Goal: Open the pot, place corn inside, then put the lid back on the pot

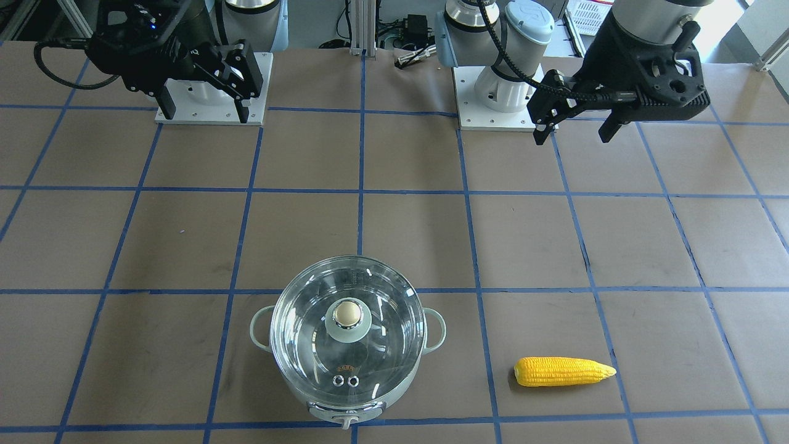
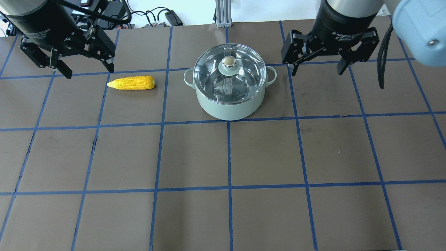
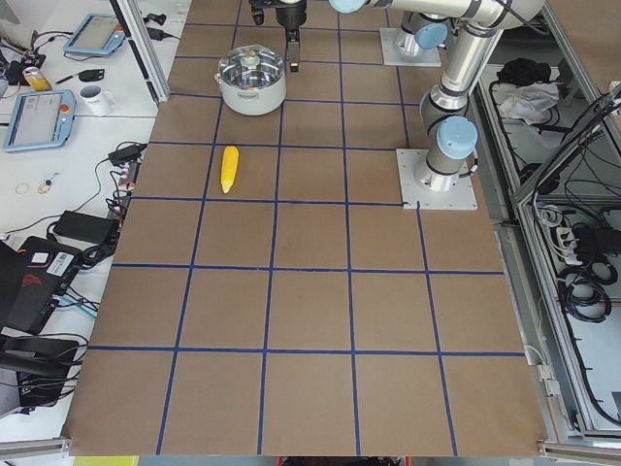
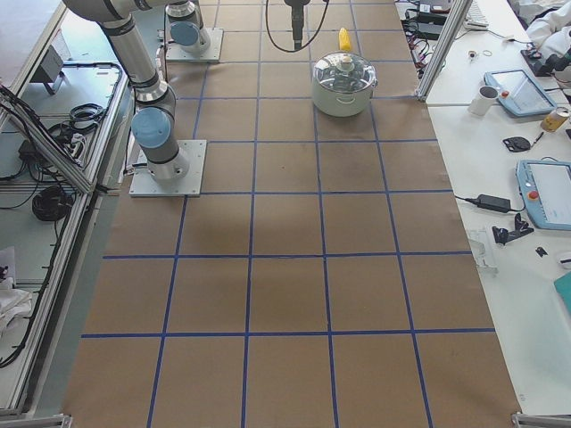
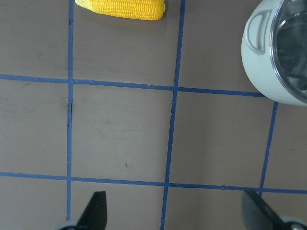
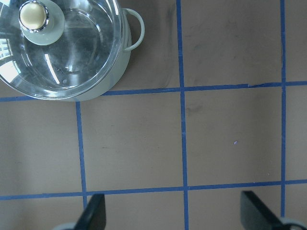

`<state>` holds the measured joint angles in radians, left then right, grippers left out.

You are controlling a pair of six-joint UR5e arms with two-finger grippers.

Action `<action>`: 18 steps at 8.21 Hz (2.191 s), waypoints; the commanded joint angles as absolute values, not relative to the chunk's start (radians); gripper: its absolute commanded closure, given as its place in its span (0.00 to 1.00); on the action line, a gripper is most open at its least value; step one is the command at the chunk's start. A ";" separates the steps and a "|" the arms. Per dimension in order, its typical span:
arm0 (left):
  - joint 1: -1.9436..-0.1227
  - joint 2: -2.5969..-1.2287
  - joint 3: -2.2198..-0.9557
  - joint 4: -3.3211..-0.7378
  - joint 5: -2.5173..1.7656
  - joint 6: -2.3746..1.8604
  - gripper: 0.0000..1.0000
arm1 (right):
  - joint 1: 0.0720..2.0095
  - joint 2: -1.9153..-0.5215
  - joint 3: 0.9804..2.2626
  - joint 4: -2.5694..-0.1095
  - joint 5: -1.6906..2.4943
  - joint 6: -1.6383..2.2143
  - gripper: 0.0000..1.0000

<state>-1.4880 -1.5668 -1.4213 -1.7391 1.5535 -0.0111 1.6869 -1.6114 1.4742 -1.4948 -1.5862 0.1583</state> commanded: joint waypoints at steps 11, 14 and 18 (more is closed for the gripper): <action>-1.483 -1.583 -1.419 -1.695 1.552 -0.012 0.00 | 1.715 -1.331 1.334 -1.612 -1.594 0.211 0.00; -1.482 -1.608 -1.413 -1.667 1.552 -0.012 0.00 | 1.819 -1.130 1.272 -1.876 -1.589 0.404 0.00; -1.471 -1.693 -1.407 -1.559 1.549 -0.152 0.00 | 1.887 -1.036 1.270 -2.003 -1.598 0.445 0.00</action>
